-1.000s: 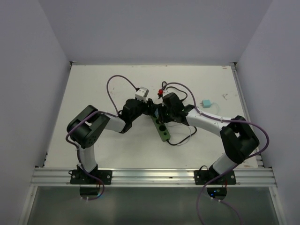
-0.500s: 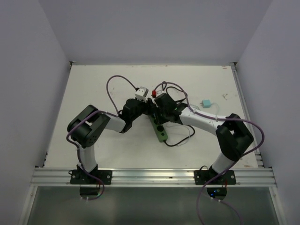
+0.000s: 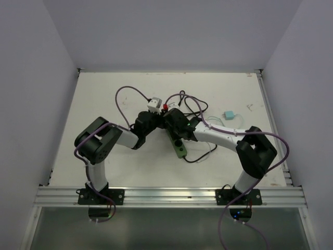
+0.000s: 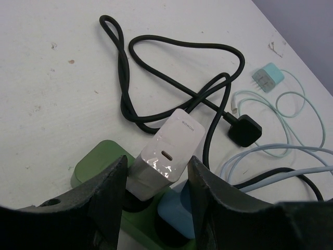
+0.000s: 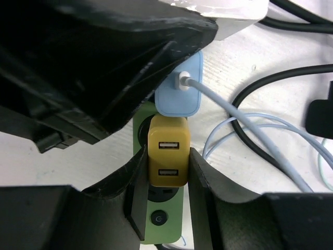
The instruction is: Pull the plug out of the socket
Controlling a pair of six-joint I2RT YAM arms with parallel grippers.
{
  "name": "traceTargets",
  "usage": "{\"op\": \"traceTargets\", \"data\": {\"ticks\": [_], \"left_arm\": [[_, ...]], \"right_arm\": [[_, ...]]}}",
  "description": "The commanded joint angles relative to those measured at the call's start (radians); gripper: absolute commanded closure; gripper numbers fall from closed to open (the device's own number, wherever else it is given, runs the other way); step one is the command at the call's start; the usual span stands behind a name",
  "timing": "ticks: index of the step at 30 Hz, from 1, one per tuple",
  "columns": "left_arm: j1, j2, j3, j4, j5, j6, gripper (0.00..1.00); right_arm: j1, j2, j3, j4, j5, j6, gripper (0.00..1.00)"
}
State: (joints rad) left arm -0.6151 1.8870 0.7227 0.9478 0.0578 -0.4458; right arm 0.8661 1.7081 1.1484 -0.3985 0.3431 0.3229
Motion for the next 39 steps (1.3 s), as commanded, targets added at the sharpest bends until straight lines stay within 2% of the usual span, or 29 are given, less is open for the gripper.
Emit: {"op": "traceTargets", "data": {"ticks": [1, 6, 10, 12, 16, 19, 26, 29, 37, 39], "left_arm": [[0.003, 0.029, -0.075, -0.213, -0.033, -0.024, 0.53], [0.006, 0.009, -0.149, -0.173, -0.013, -0.076, 0.53], [0.006, 0.015, -0.155, -0.172, -0.007, -0.085, 0.53], [0.006, 0.015, -0.158, -0.170, -0.004, -0.083, 0.53], [0.006, 0.015, -0.158, -0.169, -0.009, -0.079, 0.53], [0.006, 0.015, -0.157, -0.169, -0.009, -0.076, 0.53], [0.005, 0.023, -0.157, -0.170, -0.007, -0.077, 0.53], [0.005, 0.023, -0.157, -0.173, -0.007, -0.077, 0.54], [0.005, 0.026, -0.155, -0.179, -0.010, -0.082, 0.56], [0.005, 0.027, -0.155, -0.179, -0.010, -0.082, 0.57]], "right_arm": [[-0.033, -0.105, -0.044, 0.023, -0.145, 0.053, 1.00], [-0.122, -0.156, -0.099, 0.102, -0.340, 0.097, 1.00], [-0.133, -0.165, -0.084, 0.104, -0.383, 0.116, 1.00], [-0.119, -0.163, -0.047, 0.075, -0.346, 0.098, 1.00], [-0.023, -0.113, 0.042, -0.035, -0.129, 0.029, 1.00], [0.030, -0.055, 0.080, -0.095, -0.020, 0.013, 1.00], [0.057, -0.038, 0.063, -0.105, 0.031, 0.010, 1.00], [0.051, -0.060, 0.037, -0.080, 0.001, 0.027, 1.00], [-0.130, -0.169, -0.111, 0.087, -0.369, 0.153, 1.00], [-0.147, -0.173, -0.122, 0.105, -0.400, 0.159, 1.00]]}}
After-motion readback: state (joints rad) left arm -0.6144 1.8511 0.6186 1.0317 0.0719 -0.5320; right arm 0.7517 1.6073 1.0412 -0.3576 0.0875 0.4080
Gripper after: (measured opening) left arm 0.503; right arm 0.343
